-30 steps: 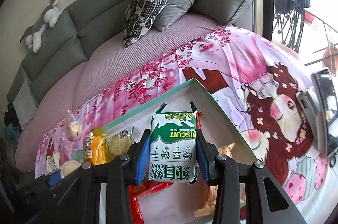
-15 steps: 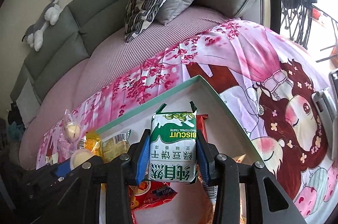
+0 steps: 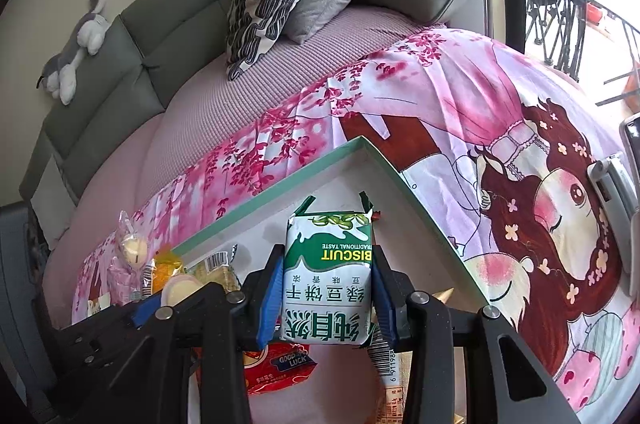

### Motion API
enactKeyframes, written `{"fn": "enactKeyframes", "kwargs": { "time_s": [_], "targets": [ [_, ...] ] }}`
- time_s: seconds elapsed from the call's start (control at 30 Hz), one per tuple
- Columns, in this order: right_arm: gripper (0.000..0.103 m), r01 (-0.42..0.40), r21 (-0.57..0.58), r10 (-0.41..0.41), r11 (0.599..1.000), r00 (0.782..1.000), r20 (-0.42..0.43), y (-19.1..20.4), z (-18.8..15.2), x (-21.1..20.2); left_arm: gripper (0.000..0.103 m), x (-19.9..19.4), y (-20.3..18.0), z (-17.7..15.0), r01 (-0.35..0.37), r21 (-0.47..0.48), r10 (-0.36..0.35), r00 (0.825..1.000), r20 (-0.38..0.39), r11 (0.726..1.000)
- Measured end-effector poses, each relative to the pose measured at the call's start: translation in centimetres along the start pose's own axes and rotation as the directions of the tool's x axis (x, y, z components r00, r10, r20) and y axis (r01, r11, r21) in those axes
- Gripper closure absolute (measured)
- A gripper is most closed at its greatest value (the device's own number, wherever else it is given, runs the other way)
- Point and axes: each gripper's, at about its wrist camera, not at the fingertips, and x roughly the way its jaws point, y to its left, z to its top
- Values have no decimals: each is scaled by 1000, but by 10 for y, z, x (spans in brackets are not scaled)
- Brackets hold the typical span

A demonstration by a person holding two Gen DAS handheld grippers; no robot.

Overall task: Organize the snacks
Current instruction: 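Carry the jelly cup and biscuit box over the tray and release them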

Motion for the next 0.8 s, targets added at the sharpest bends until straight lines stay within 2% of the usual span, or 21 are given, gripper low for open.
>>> {"fn": "enactKeyframes", "kwargs": {
  "time_s": [0.1,0.3,0.53,0.57,0.6,0.63,0.8],
  "targets": [
    [60,4,2,-4,1000,1000,-7,-1,0,1,48,-7,2,0,-7,-3,7,1000,7,1000],
    [60,-2,-9,2,1000,1000,-15,2,0,3,45,-26,9,-3,-28,-18,28,999,25,999],
    [60,-22,-56,19,998,999,-45,13,-3,5,43,-49,34,-7,-58,-83,62,997,53,995],
    [58,-27,-65,24,998,999,-47,15,-3,5,42,-52,38,-8,-66,-92,71,996,55,994],
    [55,-29,-69,26,997,999,-48,17,-3,6,37,-53,42,-9,-73,-100,79,995,57,992],
    [48,-29,-74,25,997,998,-52,19,-4,6,30,-55,47,-11,-84,-110,90,994,59,990],
    [31,-10,-113,3,994,998,-65,25,-7,8,25,-56,68,-19,-128,-159,137,990,45,979]
  ]
}}
